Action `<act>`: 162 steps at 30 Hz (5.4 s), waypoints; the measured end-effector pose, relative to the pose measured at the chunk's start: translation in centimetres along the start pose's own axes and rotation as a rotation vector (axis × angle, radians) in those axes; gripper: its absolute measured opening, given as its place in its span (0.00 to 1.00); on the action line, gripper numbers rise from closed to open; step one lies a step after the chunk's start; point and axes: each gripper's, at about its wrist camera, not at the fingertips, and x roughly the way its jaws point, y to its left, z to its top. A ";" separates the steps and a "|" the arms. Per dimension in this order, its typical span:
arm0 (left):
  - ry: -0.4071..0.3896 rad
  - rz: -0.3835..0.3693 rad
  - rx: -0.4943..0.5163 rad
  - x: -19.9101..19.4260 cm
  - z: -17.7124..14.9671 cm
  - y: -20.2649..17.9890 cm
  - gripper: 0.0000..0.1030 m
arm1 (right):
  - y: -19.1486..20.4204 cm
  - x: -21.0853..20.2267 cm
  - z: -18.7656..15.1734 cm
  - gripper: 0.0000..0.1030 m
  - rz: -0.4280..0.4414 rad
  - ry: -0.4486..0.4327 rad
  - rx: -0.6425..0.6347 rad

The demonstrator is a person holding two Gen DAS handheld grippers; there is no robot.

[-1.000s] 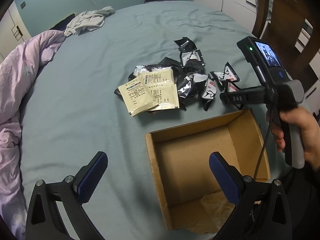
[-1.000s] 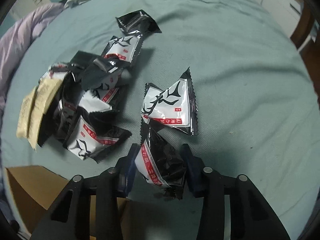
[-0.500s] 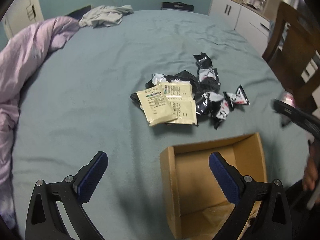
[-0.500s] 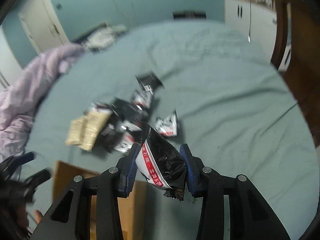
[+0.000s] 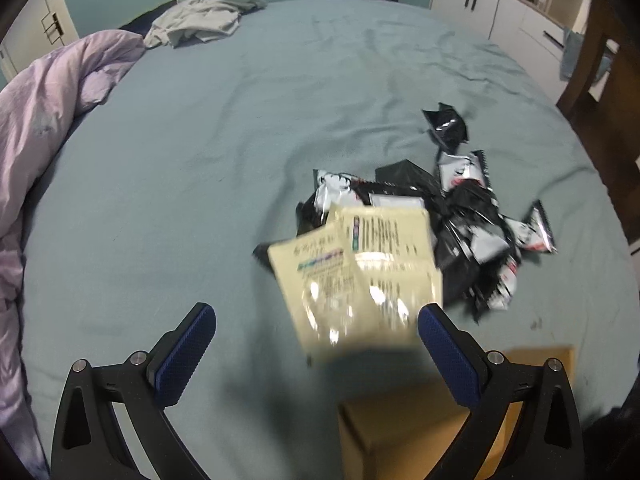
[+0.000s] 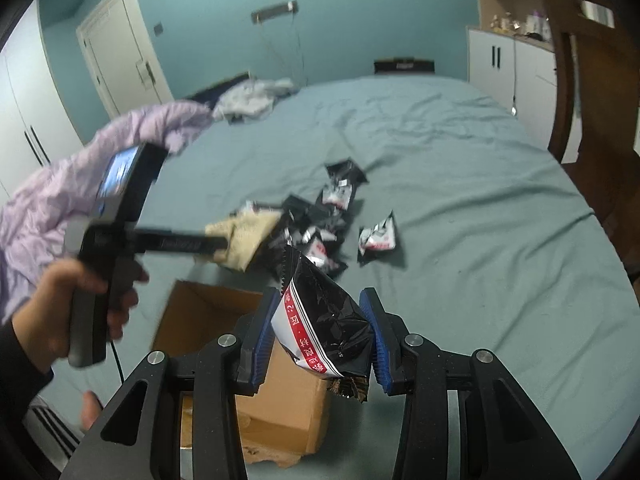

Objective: Organize snacks
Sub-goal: 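Grasp a beige sachet with the left gripper while the right gripper holds its packet, then drop the beige sachet into the cardboard box from the left gripper, then release the black-and-white packet into the box from the right gripper, then grasp a beige sachet with the left gripper while the right gripper grasps a packet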

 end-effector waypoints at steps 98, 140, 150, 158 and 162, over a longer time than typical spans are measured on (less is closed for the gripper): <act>-0.118 0.098 0.065 -11.1 -9.5 2.7 0.82 | 7.7 13.4 1.3 0.39 0.202 0.472 -0.128; -0.024 -0.013 0.091 -8.1 -9.2 -1.7 0.82 | -6.8 10.1 7.1 0.65 -0.085 0.404 0.237; -0.003 -0.045 0.040 -7.1 -8.4 -0.5 0.82 | -6.6 17.3 11.4 0.65 -0.122 0.369 0.173; -0.009 -0.113 -0.050 -5.8 -7.2 1.5 0.82 | -4.9 21.0 10.6 0.38 -0.187 0.395 0.102; -0.003 -0.129 -0.042 -3.9 -6.4 2.2 0.82 | -3.5 18.3 11.6 0.38 -0.183 0.284 0.070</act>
